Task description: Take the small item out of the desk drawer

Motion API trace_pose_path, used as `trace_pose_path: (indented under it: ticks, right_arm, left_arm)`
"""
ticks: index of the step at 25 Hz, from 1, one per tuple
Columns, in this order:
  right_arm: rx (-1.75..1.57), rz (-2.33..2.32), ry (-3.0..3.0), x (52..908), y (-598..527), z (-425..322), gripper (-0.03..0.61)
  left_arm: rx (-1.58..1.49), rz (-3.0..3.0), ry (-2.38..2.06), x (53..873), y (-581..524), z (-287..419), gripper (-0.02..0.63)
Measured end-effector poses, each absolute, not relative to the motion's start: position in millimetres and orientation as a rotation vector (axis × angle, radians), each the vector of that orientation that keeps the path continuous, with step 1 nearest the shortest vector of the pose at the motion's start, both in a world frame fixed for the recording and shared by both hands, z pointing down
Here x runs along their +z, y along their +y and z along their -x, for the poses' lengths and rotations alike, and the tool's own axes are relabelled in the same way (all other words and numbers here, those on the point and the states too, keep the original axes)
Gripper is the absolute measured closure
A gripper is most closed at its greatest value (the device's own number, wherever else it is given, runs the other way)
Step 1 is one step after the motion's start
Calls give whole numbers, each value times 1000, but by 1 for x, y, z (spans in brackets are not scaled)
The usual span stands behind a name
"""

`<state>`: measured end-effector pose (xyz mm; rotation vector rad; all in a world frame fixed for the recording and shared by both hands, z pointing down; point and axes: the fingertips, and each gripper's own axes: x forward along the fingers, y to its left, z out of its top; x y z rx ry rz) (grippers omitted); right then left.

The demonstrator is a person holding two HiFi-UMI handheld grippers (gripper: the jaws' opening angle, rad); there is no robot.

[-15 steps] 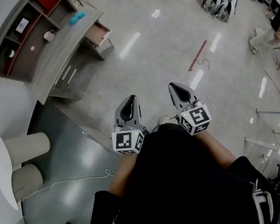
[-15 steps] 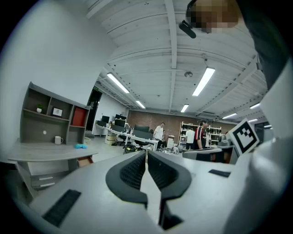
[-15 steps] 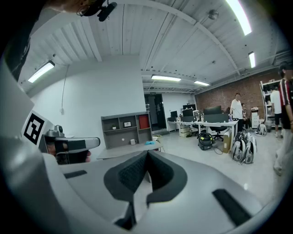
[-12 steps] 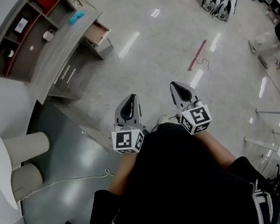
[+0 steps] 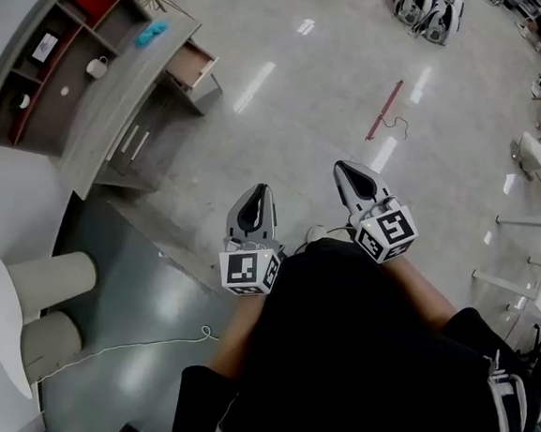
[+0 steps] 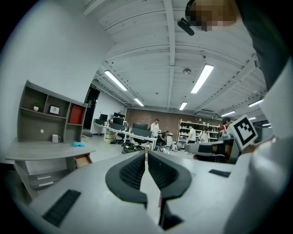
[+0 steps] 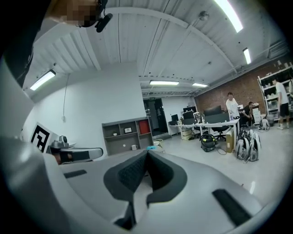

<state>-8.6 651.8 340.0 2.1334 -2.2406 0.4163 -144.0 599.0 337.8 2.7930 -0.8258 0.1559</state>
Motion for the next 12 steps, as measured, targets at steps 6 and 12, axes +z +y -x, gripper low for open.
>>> trace_pose_path:
  ticks: [6, 12]
  right_arm:
    - [465, -2113, -2237, 347, 648, 6, 581]
    - [513, -2108, -2167, 365, 650, -8, 475]
  left_arm:
    - [161, -2792, -814, 338, 599, 141, 592]
    - [149, -2785, -865, 343, 593, 148, 587]
